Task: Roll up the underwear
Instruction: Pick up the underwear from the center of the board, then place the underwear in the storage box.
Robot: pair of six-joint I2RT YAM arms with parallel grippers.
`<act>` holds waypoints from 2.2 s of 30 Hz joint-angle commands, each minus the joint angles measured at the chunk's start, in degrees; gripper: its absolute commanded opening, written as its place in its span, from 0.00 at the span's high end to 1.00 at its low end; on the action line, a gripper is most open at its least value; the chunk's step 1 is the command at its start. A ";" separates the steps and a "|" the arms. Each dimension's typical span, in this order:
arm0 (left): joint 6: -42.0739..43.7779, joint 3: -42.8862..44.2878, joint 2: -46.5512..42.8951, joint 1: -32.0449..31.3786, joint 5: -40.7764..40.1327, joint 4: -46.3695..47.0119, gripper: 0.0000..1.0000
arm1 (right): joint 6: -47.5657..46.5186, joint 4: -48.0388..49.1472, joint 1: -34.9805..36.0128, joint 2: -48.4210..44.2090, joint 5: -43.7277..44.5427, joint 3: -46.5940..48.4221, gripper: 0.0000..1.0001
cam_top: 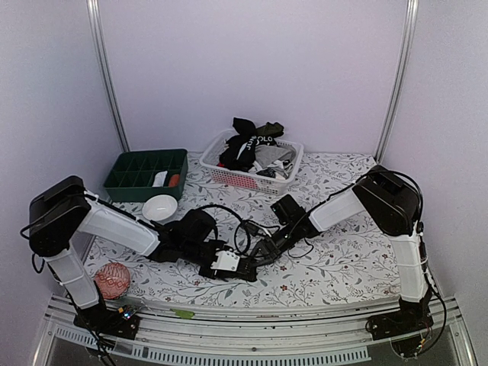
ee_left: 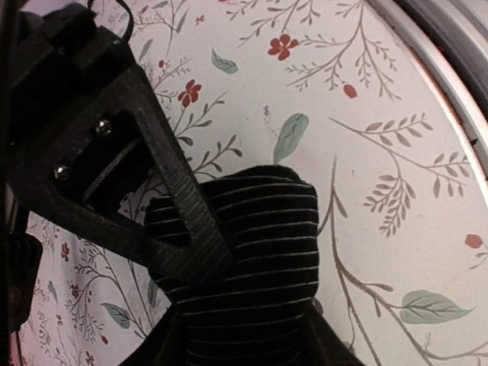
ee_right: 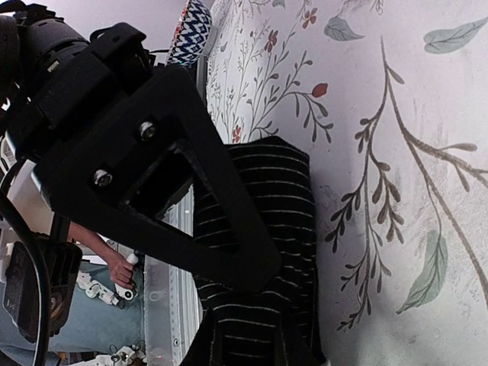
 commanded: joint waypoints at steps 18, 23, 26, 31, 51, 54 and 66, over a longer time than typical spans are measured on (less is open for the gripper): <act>-3.79 16.80 -2.67 7.89 14.59 -37.57 1.00 | 5.13 -2.26 -7.12 -14.78 17.46 -9.46 0.38; -11.66 26.00 -5.68 15.56 21.20 -44.46 1.00 | 6.39 -2.23 -7.49 -19.78 20.96 -9.57 0.30; -14.93 32.76 -6.57 22.43 23.12 -48.47 1.00 | 7.00 -2.40 -7.53 -22.60 22.51 -9.41 0.28; -19.03 44.20 -4.47 36.68 16.74 -51.84 1.00 | 8.56 -2.80 -7.57 -26.19 25.75 -9.36 0.17; -29.95 56.23 17.84 57.69 -38.64 -26.08 1.00 | 9.67 -12.10 -7.52 -30.52 32.27 -7.92 0.01; -28.98 52.83 18.38 57.16 -41.30 -22.96 1.00 | 10.68 -12.00 -7.53 -30.63 32.31 -8.54 0.01; -21.23 36.99 11.98 50.22 -44.64 -11.88 1.00 | 10.97 -12.05 -7.57 -29.31 32.65 -8.52 0.01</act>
